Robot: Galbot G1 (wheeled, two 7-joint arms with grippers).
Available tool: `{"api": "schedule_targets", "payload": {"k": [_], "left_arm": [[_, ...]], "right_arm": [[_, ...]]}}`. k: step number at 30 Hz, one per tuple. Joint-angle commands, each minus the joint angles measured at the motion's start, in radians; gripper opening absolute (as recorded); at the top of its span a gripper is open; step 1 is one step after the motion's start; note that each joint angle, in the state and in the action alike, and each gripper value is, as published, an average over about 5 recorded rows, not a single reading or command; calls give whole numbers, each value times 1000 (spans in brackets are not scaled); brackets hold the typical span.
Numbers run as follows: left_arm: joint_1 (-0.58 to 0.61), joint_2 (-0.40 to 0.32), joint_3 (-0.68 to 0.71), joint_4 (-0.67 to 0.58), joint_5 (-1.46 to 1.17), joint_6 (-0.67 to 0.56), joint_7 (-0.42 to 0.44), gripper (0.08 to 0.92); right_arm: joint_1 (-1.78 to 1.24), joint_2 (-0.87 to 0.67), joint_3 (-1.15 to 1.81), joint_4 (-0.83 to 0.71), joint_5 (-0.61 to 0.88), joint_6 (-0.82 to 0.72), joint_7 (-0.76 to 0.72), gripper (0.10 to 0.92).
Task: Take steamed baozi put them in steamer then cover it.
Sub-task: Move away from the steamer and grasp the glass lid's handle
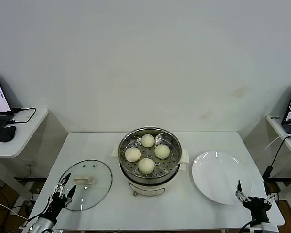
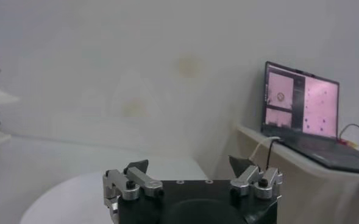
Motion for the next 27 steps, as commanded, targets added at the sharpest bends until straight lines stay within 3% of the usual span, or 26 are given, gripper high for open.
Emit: {"api": "schedule_targets", "payload": {"k": [1,27], "left_arm": [[-124,26,57,88,27,-11,19,823],[-313,5,161,235,20,-10,24,823]], "right_arm": [[-15,12,15,-4,-18,7,6,823],[-28,11,29,-15,-24,15,4,823]]}}
